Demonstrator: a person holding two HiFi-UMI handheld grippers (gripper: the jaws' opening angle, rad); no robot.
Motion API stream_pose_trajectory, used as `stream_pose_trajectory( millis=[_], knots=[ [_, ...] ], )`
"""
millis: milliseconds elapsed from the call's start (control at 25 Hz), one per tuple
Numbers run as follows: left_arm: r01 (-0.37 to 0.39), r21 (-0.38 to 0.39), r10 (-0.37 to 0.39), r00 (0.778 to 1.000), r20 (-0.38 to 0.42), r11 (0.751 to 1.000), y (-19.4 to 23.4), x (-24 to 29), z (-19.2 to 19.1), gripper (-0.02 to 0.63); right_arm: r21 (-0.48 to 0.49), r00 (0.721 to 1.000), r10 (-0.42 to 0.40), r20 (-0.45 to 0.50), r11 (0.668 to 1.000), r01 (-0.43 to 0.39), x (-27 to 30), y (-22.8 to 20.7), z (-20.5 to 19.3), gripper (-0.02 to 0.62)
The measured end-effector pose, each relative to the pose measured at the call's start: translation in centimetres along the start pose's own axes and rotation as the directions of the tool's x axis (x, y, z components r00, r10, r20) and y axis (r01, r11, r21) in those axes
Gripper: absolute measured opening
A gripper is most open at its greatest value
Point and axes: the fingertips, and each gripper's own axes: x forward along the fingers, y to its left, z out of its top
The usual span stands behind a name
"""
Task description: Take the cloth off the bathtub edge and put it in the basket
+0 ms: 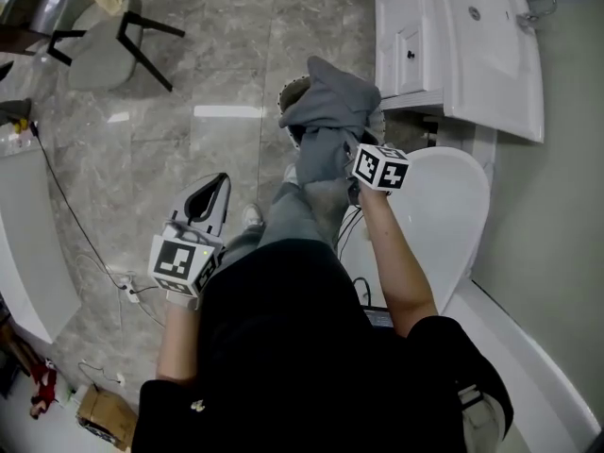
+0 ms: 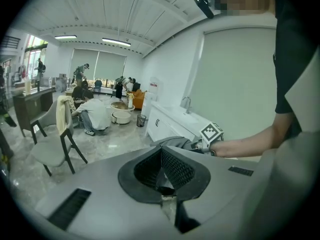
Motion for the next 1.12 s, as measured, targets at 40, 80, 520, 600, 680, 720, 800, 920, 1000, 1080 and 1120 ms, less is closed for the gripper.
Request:
stream_pose_trajectory(
  millis=[40,80,520,600,680,720,800,920,1000,1080,1120],
  knots=[
    [-0.004,-0.002,0.004,1.0,-0.006,1.0,0.1,0.3,-0.2,0.013,-0.007,1.0,-0.005,-0.017,1.0,0.005,1.1,-0.7,-0.4,0.099],
    [-0.009,-0.005,0.009,1.0,-0.013,1.0,0.3,0.7,-0.4,0.012,-0.016,0.999,-0.009,-0.036,1.0,0.008,2.2,-1.4,-0.8,0.1],
    [-0.055,-0.053,0.05,0.995,-0.088,0.997,2.0,3.9,-3.7,0.012,-0.1,0.968,-0.1,-0.228,0.992,0.079,12.9,-8.4,-7.2,0.101],
    [-0.06,-0.063,0.053,0.993,-0.102,0.996,2.2,4.3,-4.5,0.012,-0.108,0.96,-0.118,-0.255,0.99,0.093,14.6,-9.3,-8.3,0.101],
    [-0.065,-0.07,0.056,0.991,-0.118,0.995,2.3,4.6,-5.3,0.012,-0.115,0.95,-0.133,-0.283,0.988,0.104,16.3,-10.3,-9.6,0.103],
    [-0.068,-0.075,0.058,0.99,-0.125,0.995,2.4,4.7,-5.7,0.012,-0.12,0.944,-0.141,-0.299,0.987,0.109,17.2,-10.7,-10.3,0.104],
    [-0.074,-0.085,0.062,0.988,-0.141,0.994,2.5,4.9,-6.6,0.012,-0.13,0.932,-0.155,-0.328,0.984,0.118,18.9,-11.6,-11.7,0.104],
    [-0.087,-0.105,0.069,0.984,-0.167,0.991,2.9,5.2,-8.0,0.012,-0.147,0.916,-0.17,-0.363,0.981,0.124,21.2,-12.6,-13.3,0.106],
    [-0.096,-0.117,0.074,0.981,-0.181,0.988,3.2,5.6,-9.0,0.012,-0.154,0.906,-0.182,-0.383,0.979,0.131,22.6,-13.5,-14.3,0.107],
    [-0.104,-0.128,0.078,0.978,-0.195,0.986,3.4,6.0,-9.9,0.012,-0.152,0.896,-0.194,-0.4,0.978,0.144,24.0,-14.4,-15.3,0.109],
    [-0.109,-0.137,0.08,0.976,-0.204,0.985,3.5,6.2,-10.2,0.012,-0.15,0.89,-0.2,-0.409,0.977,0.15,24.6,-14.8,-15.8,0.109]
  ],
)
